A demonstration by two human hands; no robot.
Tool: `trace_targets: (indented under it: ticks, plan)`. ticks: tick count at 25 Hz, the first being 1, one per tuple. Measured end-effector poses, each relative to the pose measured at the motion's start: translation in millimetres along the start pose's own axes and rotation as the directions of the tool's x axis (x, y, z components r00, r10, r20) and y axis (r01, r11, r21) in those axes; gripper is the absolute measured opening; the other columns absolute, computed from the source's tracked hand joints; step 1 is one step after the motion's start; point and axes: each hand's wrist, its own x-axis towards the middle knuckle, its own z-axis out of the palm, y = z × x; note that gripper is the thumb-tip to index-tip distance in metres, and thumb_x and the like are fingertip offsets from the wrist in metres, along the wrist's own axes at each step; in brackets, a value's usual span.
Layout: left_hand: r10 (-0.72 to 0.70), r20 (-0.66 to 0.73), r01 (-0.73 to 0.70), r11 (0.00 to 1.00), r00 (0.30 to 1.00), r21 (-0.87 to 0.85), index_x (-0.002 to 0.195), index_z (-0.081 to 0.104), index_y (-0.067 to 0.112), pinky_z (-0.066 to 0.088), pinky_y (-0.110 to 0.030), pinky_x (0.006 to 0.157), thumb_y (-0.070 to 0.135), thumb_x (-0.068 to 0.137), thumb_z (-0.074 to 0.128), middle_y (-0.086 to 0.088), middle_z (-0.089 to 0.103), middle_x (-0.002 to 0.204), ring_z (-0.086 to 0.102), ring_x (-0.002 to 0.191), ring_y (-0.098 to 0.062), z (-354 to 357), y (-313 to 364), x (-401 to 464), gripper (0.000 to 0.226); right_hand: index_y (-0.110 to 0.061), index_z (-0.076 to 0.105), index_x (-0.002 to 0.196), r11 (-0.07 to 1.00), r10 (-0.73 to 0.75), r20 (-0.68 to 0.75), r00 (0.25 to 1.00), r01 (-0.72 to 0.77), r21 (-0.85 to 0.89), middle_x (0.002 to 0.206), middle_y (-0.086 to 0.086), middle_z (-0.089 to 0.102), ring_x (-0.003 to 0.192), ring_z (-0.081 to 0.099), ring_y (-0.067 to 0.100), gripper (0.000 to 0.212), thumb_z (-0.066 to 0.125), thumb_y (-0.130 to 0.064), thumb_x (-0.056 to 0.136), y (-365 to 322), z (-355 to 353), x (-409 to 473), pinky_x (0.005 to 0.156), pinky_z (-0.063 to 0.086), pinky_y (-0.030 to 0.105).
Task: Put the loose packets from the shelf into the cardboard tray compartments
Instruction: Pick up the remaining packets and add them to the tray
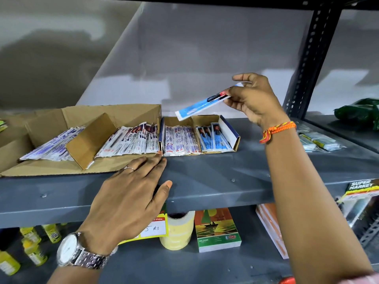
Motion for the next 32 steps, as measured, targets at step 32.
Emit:
trace_targets:
  ticks: [32]
  plan:
    - [-0.004,-0.017,0.004,1.0,1.0,-0.017,0.157,0.021,0.031,0.018,-0.026,0.119,0.063,0.09,-0.003,0.017,0.019,0.164,0.014,0.15,-0.004,2,-1,0,0.078,-0.009,0.071,0.099,0.038,0.159,0.297,0.942,0.294,-0.955,0.105,0.011,0.07,0.097,0.066,0.03,0.018,0.075,-0.007,0.081,41,24,4,0.087,0.059,0.042]
